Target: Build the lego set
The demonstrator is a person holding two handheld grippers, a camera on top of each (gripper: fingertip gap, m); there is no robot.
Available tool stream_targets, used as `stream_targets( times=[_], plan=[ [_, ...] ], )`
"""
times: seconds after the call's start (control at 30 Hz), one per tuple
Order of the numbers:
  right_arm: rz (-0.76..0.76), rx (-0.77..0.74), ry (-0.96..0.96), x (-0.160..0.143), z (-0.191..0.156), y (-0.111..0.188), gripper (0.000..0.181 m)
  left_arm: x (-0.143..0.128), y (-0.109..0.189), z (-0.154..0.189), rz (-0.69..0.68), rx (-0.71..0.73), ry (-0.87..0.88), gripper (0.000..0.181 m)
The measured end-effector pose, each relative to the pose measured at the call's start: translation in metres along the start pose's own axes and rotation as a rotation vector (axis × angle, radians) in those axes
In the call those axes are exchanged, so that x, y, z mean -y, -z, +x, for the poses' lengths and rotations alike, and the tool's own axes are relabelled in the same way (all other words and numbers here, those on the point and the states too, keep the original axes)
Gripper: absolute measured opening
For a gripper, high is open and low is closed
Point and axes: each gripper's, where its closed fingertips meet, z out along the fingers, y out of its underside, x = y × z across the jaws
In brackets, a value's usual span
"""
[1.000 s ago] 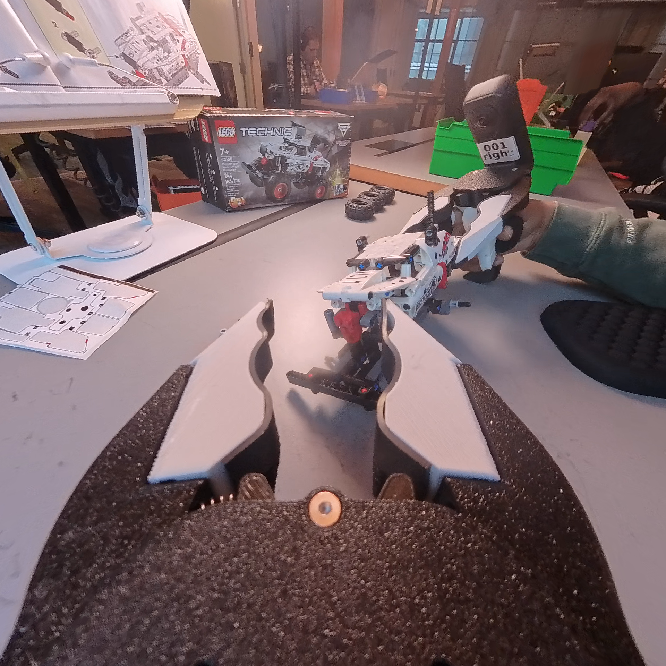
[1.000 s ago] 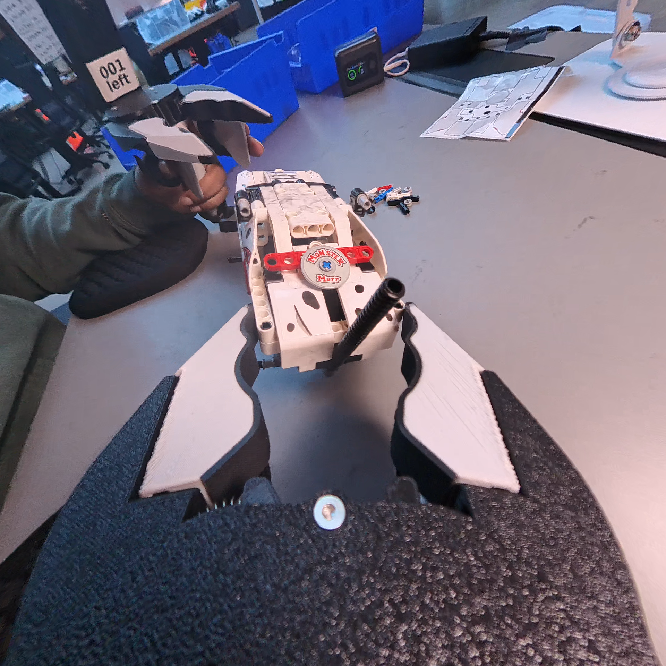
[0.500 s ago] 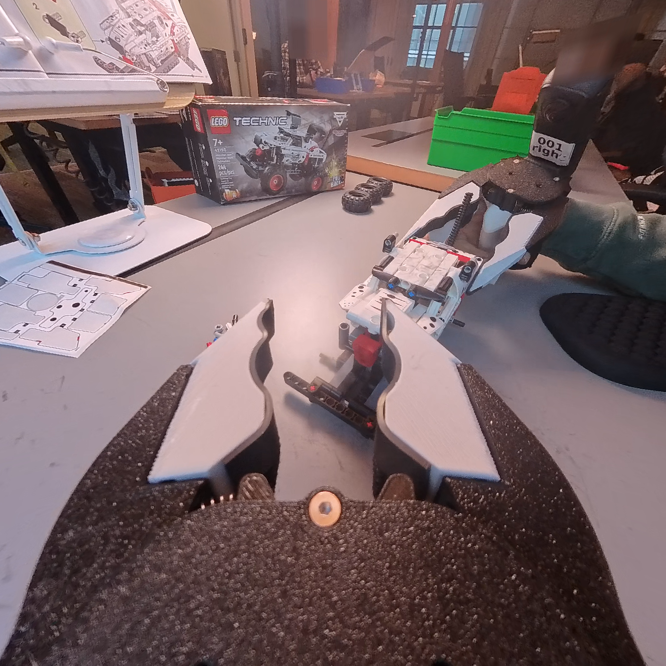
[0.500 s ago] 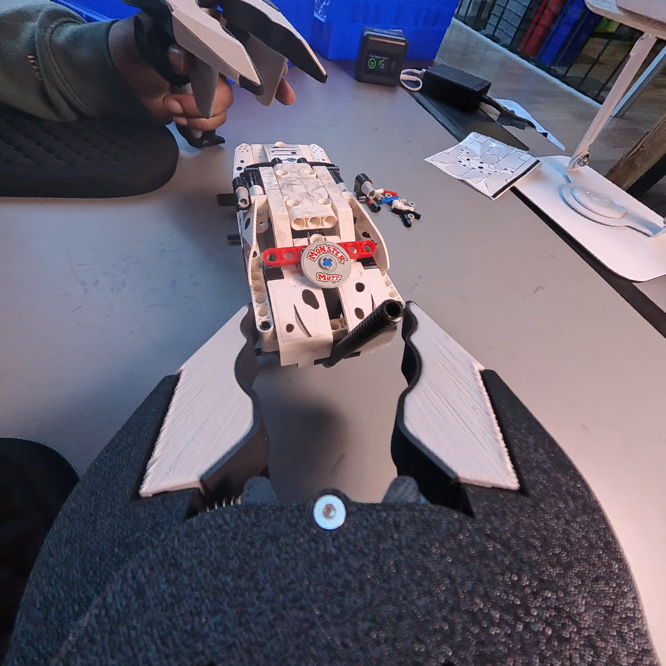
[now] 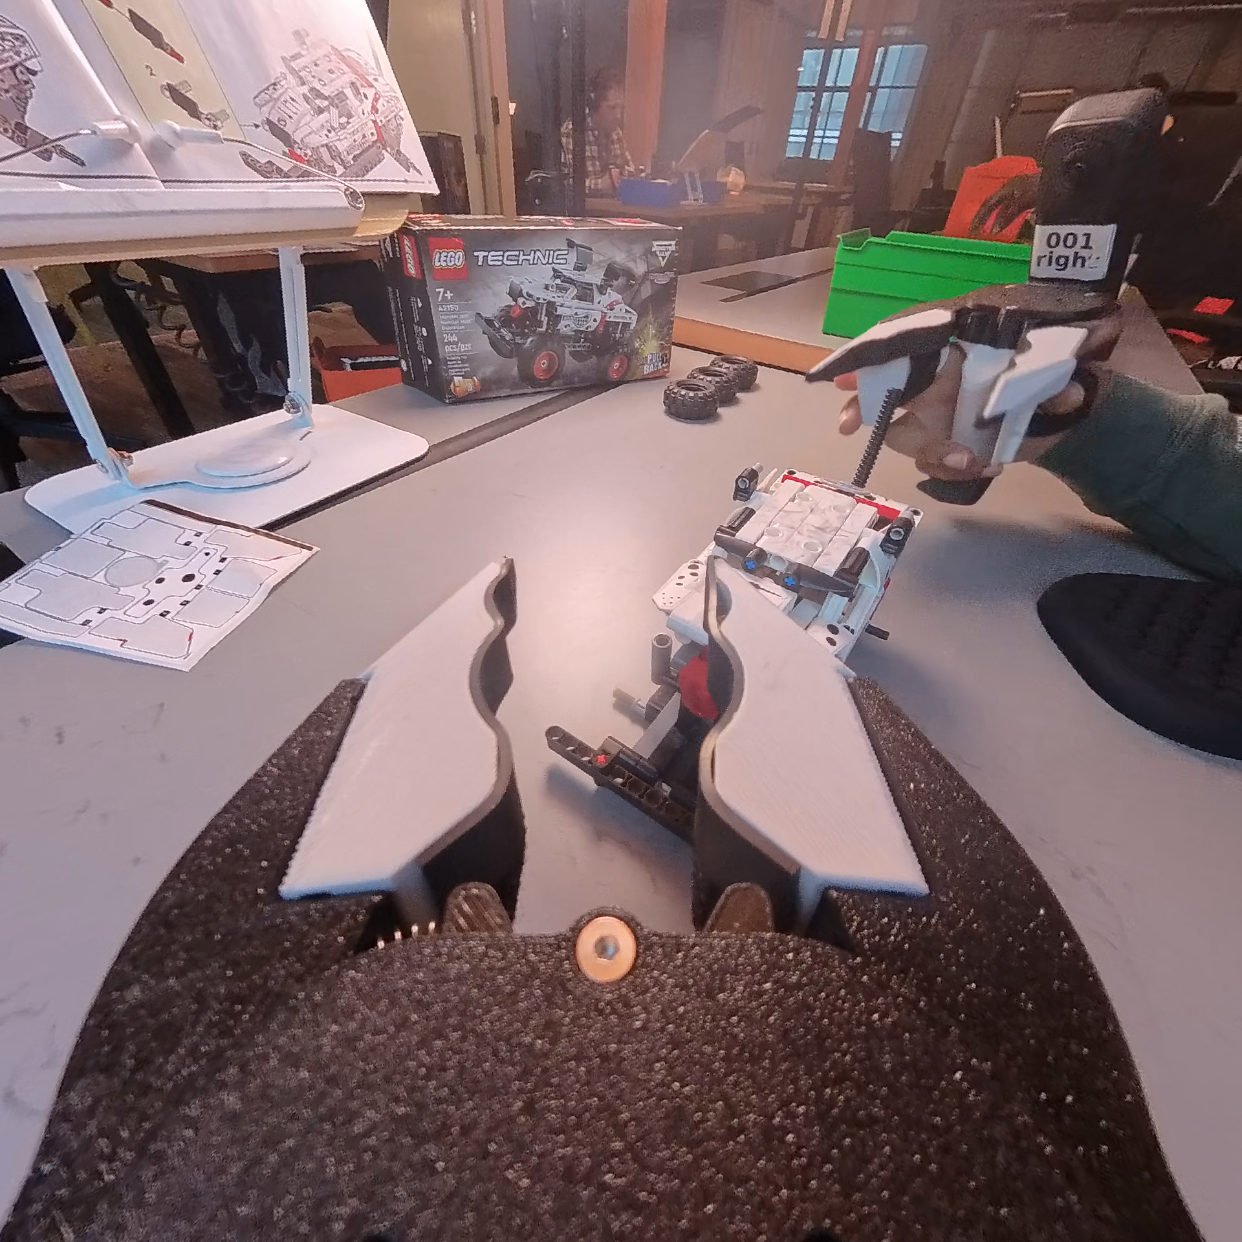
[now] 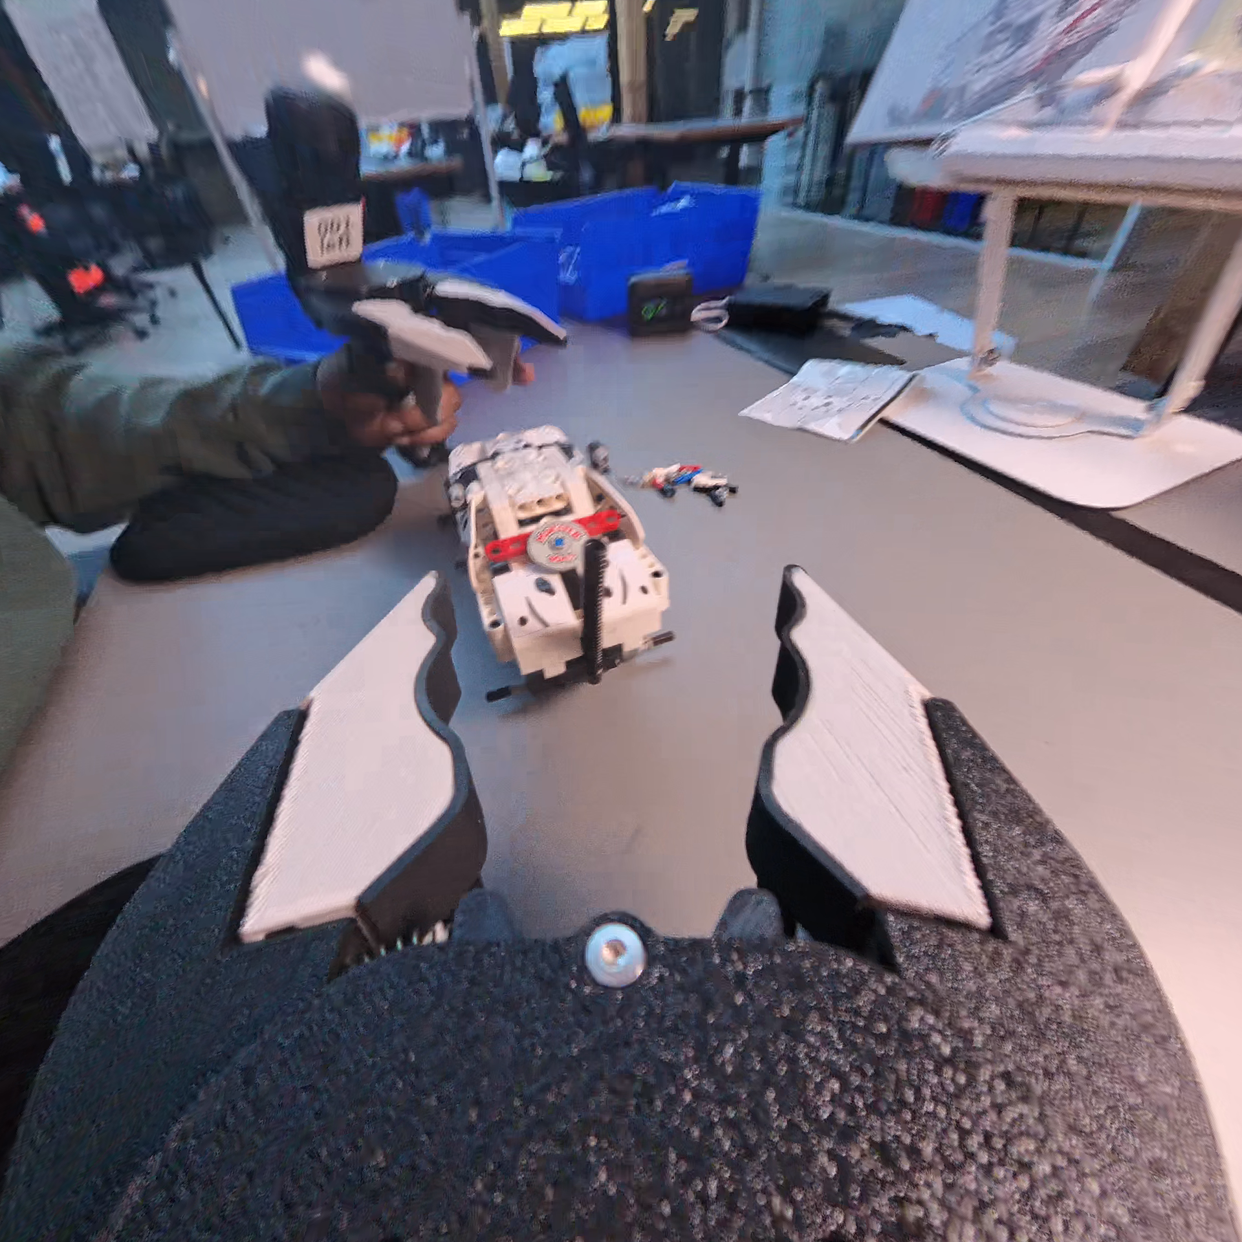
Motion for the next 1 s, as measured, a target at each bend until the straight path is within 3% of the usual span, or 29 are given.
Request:
stream_targets(
  times=[0.13, 0.27, 0.53, 0.67, 1.0],
  plan=[
    [0.246, -0.211, -0.107, 0.032, 0.05, 0.029, 0.06, 0.003, 0.0, -0.006, 0.019, 0.035, -0.009, 0.053],
    [0.318, -0.483, -0.099, 0.029, 0.086, 0.041, 0.017, 0.006, 0.003, -0.017, 0.029, 0.112, -0.044, 0.049],
    [0.275, -0.654, 0.041, 0.045, 0.105, 0.017, 0.001, 0.015, 0.011, -0.036, 0.067, 0.255, -0.072, 0.045],
    [0.276, -0.7, 0.098, 0.085, 0.139, -0.017, 0.0, 0.014, 0.014, -0.045, 0.073, 0.286, -0.06, 0.043],
    [0.181, -0.647, 0.238, 0.209, 0.241, -0.161, 0.0, 0.006, 0.016, -0.05, 0.056, 0.295, -0.06, 0.039]
  ],
)
